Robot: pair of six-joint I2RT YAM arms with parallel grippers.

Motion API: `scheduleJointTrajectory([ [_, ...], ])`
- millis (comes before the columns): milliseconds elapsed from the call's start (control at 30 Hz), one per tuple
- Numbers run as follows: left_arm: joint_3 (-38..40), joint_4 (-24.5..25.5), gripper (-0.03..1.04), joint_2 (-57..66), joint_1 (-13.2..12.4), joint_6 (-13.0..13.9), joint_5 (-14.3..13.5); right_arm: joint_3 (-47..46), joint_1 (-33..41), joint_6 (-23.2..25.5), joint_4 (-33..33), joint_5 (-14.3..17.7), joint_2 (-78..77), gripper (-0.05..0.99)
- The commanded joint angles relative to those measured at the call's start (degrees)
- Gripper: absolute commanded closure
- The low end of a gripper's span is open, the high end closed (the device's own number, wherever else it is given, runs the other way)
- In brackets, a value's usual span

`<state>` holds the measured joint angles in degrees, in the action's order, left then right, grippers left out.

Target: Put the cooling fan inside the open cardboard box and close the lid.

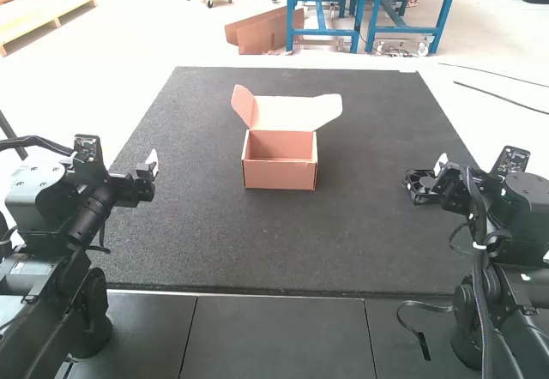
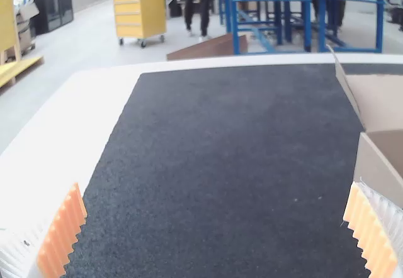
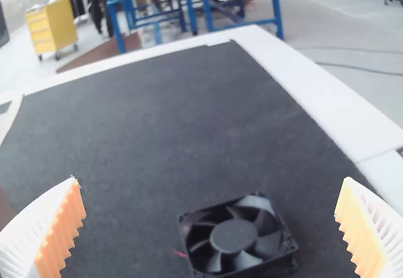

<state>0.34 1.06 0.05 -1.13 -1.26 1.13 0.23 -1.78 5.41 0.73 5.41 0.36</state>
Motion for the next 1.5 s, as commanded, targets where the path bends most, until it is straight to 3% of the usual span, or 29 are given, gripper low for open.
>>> scheduleJointTrajectory([
  [0, -0.3, -0.4, 0.04, -0.1, -0.2, 0.7, 0.5, -0.2, -0.2, 0.5, 0.3, 0.2, -0.4, 0.02],
  [367, -0.3, -0.9, 0.04, -0.1, -0.2, 0.6, 0.5, -0.2, 0.0, 0.8, 0.8, 0.1, -0.4, 0.02],
  [467, -0.3, -6.1, 0.04, -0.1, -0.2, 0.5, 0.3, -0.2, 0.0, 1.0, 4.1, 0.1, -0.4, 0.02],
  [533, -0.3, -12.6, 0.04, -0.1, -0.5, 0.6, -0.6, -0.1, -0.1, 1.0, 11.0, 0.0, -0.4, 0.02],
  [600, 0.3, -15.2, 0.04, -0.1, -0.5, 0.6, -0.6, -0.1, -0.3, 0.8, 16.3, -1.0, -0.4, 0.02],
  [867, 6.7, -14.9, 0.04, 0.2, -0.2, 0.7, -1.2, 6.0, -0.2, 0.7, 16.8, -2.9, 0.2, 0.02],
  [1067, 16.4, -11.5, 0.04, 7.1, -0.1, 0.8, -1.4, 16.4, -0.3, 0.7, 14.4, -2.0, 7.8, 0.02],
  [1200, 24.4, -9.0, 0.04, 15.9, -0.1, 0.7, -1.7, 24.8, -0.3, 0.8, 9.4, -0.3, 16.1, 0.02],
  [1367, 34.5, -4.0, 0.04, 26.1, -0.1, 0.7, -2.2, 38.3, -0.3, 3.6, -0.4, 3.6, 27.2, 0.02],
  [1467, 39.4, 1.4, 0.04, 31.4, 0.0, 0.6, -2.1, 46.2, -0.3, 6.7, -8.3, 4.2, 34.0, 0.02],
])
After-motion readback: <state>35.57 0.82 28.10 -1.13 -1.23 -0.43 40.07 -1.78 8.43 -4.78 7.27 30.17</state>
